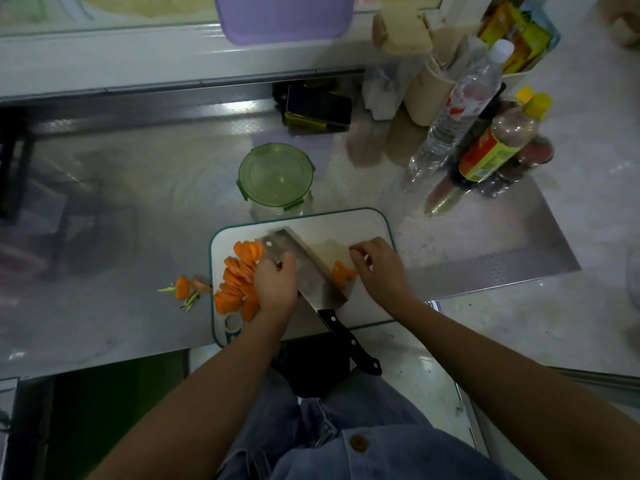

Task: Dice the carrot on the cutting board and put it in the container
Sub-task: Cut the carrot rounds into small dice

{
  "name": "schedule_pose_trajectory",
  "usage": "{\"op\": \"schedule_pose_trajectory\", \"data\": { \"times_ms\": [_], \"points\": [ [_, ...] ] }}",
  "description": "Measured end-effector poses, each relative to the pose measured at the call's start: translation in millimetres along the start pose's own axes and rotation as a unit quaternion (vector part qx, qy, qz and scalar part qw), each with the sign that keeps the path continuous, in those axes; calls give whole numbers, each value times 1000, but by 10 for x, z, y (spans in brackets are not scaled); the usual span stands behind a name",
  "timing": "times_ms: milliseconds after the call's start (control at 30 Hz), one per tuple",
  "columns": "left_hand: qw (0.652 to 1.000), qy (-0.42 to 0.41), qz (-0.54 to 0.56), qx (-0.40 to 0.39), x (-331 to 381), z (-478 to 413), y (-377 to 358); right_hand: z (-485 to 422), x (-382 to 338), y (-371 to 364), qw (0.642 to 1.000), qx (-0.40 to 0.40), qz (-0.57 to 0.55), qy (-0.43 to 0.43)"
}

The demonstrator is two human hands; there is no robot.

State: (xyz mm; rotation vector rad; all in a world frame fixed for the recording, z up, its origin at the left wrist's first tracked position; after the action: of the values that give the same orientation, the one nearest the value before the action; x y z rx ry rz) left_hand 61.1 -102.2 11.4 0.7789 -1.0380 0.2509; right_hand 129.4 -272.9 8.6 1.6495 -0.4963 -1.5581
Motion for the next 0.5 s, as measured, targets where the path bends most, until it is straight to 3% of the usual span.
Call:
{"op": "schedule_pose_trajectory", "data": {
  "times_ms": [100, 167, 233, 400, 500],
  "points": [
    [1000, 2, -12, -6, 82, -18, -93, 135, -210, 223, 998, -57, -17, 17],
    [999, -14, -32, -15, 164, -12, -174, 268, -333, 287, 986, -142, 66, 48],
    [998, -42, -38, -25, 240, 7, -247, 350, -339, 281, 970, -176, 153, 71],
    [993, -92, -30, -74, 359, 52, -360, 357, -177, 316, 979, -112, 153, 73],
    [986, -81, 52, -136, 407, 79, -431, 336, -71, 373, 992, -46, 111, 38]
  ]
}}
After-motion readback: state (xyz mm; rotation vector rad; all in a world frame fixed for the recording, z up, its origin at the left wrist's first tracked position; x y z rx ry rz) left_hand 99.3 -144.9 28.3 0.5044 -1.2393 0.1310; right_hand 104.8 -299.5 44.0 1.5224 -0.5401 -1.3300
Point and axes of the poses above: each hand's wrist, its own z-axis away from the middle knuckle, its own y-axis out of the back of the hand, x = y × z, the point moved 1 cm from there along -z, towards the middle knuckle, and after that the axes turned 4 degrees about -y, right-handed, at the moved point
